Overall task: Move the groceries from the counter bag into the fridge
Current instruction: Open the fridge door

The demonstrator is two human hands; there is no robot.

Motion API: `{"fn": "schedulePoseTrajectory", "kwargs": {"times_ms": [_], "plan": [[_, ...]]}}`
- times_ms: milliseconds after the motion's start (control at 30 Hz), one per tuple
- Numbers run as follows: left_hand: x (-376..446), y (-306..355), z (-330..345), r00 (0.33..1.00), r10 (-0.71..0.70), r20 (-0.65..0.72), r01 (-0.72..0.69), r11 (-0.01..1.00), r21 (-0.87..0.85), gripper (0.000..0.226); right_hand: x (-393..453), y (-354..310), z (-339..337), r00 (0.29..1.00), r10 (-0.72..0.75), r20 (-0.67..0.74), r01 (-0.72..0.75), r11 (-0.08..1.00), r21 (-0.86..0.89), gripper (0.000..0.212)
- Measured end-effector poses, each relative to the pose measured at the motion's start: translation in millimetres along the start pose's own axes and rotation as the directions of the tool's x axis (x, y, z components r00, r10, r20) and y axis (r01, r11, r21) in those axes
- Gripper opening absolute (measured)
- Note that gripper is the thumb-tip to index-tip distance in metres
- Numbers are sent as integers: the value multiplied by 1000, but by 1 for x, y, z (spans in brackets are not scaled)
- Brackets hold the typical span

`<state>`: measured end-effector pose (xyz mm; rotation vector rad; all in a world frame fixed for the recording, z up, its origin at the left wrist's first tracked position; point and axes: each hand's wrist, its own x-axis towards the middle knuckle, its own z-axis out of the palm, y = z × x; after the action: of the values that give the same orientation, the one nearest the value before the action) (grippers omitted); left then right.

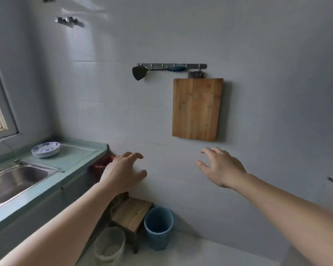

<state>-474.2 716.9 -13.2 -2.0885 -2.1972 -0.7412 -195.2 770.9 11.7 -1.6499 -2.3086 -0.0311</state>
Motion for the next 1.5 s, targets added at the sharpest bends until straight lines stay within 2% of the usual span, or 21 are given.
{"fn": "schedulePoseTrajectory", "kwargs": {"times_ms": [267, 600, 700, 833, 967, 1033, 1133, 1267, 1367, 1500], "plan": [[132, 94, 79, 965, 249, 87, -230, 954, -191, 47, 29, 104, -14, 959, 270, -90, -274, 961, -42, 53], [244, 244, 169, 891, 439, 118, -382, 864, -329, 46, 61, 265, -29, 874, 464, -146, -469, 883, 0, 51], [266, 290, 190, 850, 510, 129, -442, 826, -351, 45, 63, 300, -37, 847, 512, -143, -523, 850, -56, 52], [299, 348, 223, 795, 591, 138, -464, 739, -489, 44, 68, 339, -59, 793, 579, -189, -604, 789, -114, 53], [321, 405, 264, 704, 694, 152, -461, 609, -646, 44, 73, 365, -79, 733, 644, -218, -679, 710, -186, 54], [330, 435, 283, 636, 754, 164, -441, 529, -725, 44, 79, 375, -88, 711, 664, -231, -703, 665, -255, 55], [336, 477, 304, 527, 832, 174, -362, 405, -840, 41, 90, 387, -106, 735, 633, -244, -663, 595, -454, 51], [328, 526, 318, 391, 897, 207, -232, 313, -921, 40, 106, 398, -129, 814, 551, -182, -470, 443, -763, 40], [315, 558, 325, 288, 930, 228, -152, 280, -948, 43, 114, 410, -137, 809, 565, -162, -397, 323, -859, 31], [298, 581, 334, 226, 940, 257, 21, 259, -966, 40, 119, 419, -143, 804, 581, -127, -262, 154, -953, 24]]}}
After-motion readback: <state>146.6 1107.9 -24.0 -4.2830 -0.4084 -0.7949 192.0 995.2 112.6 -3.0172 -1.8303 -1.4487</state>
